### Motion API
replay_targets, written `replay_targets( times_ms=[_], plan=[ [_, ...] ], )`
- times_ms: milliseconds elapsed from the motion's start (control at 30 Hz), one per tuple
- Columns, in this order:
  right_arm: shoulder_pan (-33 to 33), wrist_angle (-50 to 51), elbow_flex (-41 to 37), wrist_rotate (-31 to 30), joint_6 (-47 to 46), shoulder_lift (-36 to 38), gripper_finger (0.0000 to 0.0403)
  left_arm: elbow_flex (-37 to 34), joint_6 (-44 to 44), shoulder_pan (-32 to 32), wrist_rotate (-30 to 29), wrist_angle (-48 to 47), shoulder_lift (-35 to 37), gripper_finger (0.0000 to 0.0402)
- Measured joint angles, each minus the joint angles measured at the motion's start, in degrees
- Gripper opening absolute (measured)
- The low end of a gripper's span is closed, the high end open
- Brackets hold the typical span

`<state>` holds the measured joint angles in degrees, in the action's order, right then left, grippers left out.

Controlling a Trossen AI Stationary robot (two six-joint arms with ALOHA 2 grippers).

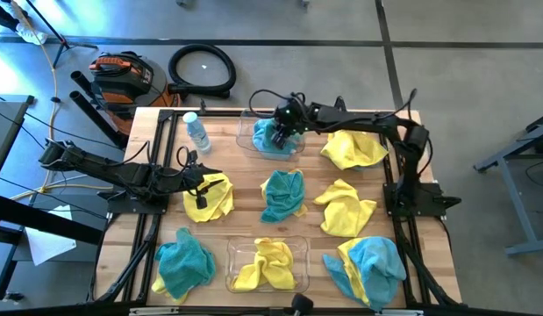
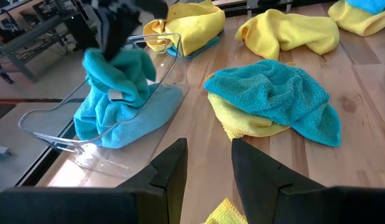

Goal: Sort microfiber towel by color & place in baskets
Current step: Put the blue towel into the top transparent bin

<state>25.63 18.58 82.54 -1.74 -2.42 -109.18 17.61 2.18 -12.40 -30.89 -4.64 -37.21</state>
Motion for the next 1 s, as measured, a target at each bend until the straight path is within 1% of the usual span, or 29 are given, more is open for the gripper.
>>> replay_targets(
  times_ms=[100, 233, 400, 533, 700, 1000],
  plan=[
    [0.0, 0.5, 0.0, 2.3, -0.8, -1.5, 0.0029, 0.0, 0.0, 0.0, 0.0, 0.0, 0.0, 0.0115],
    [0.0, 1.0, 0.0, 5.0, -4.4, -2.4, 0.0077, 0.0, 0.0, 0.0, 0.0, 0.0, 0.0, 0.0115],
    [0.0, 4.8, 0.0, 5.2, -5.5, -2.6, 0.013, 0.0, -0.2, 0.0, 0.0, 0.0, 0.0, 0.0115],
    [0.0, 6.5, -0.1, 5.7, -4.8, -2.0, 0.0155, 0.0, -0.4, 0.0, 0.0, 0.0, 0.0, 0.0115],
    [0.0, 7.8, -0.1, 9.2, -4.8, 1.8, 0.0165, 0.0, -0.6, 0.0, 0.0, -0.1, 0.0, 0.0115],
    [-0.6, 16.0, -0.2, 7.9, -4.4, 12.4, 0.0153, 0.0, -0.5, 0.0, 0.0, -0.2, 0.0, 0.0115]
  ],
)
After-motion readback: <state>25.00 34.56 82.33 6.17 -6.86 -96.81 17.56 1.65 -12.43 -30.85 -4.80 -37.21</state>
